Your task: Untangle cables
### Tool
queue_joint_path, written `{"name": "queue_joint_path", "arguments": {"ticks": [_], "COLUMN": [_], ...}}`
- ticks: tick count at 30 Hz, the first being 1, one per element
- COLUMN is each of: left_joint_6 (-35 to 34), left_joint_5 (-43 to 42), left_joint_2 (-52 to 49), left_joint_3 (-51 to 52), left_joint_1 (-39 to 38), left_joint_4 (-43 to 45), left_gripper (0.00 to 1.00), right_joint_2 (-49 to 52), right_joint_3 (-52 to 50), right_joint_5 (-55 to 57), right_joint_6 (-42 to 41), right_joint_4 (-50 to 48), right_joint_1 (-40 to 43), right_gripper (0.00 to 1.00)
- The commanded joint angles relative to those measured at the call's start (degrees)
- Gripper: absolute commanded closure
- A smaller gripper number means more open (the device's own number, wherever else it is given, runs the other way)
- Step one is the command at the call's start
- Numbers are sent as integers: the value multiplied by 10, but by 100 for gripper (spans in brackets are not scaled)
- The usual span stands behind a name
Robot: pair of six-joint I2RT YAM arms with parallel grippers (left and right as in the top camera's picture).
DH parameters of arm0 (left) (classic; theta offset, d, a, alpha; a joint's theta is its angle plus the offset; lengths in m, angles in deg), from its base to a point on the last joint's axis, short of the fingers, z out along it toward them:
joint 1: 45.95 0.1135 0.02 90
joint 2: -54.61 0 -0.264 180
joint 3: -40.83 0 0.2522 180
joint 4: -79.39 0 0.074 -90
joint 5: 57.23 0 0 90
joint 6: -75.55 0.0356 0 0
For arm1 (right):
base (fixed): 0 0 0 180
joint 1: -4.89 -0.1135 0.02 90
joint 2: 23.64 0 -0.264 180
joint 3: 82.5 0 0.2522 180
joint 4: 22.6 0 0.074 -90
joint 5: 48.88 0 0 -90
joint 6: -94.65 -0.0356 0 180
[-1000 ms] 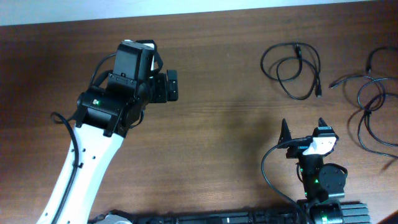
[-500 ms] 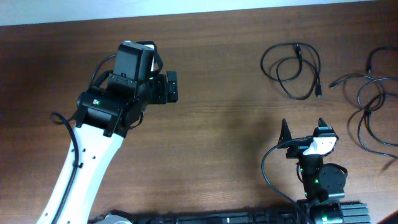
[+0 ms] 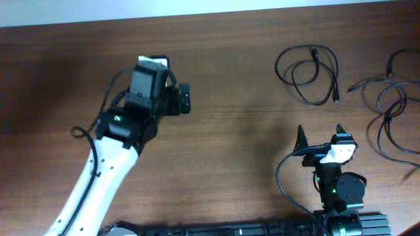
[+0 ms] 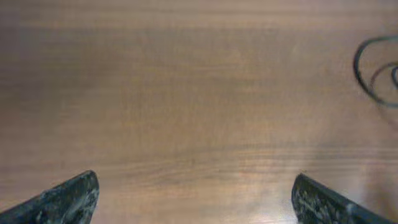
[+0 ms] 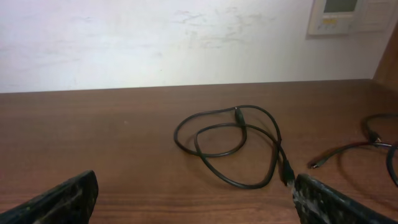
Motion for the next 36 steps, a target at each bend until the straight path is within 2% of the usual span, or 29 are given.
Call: {"name": "queue_joint_path", "arguments": {"ticks": [1,7,10,13,16,17,21,28,30,36], "left_joint_6": [7,7,14,83,129,129,128,118,117,130], "left_joint_5": [-6,-27,-27,-22,-20,-4,12,6,-3,-7], "left_joint_2": [43,168,246,349,452,508,616,754,767,768], "left_joint_3": [138,412,495,553,596,624,693,691,691,691], "left_joint_1": [1,1,1,1,1,1,7,71,98,179], "left_joint_4": [121,421,488,530,535,537,568,401,361,358], "left_gripper": [1,1,1,1,1,1,1,1,1,1], "right_joint_2": [-6,-6,-6,-6,-6,-6,-6,-6,-6,-6], "right_joint_3": [-3,-3,-3,-3,-3,-3,-3,-3,-3,-3], "right_joint_5": [12,12,12,12,12,12,12,12,12,12], "right_joint_6": [0,0,0,0,0,0,0,0,0,0], "right_joint_4": [3,3,3,3,3,3,3,3,3,3], "right_joint_1": [-2,-2,-2,-2,-2,-2,-2,-2,-2,-2], "right_gripper": [1,1,1,1,1,1,1,1,1,1]}}
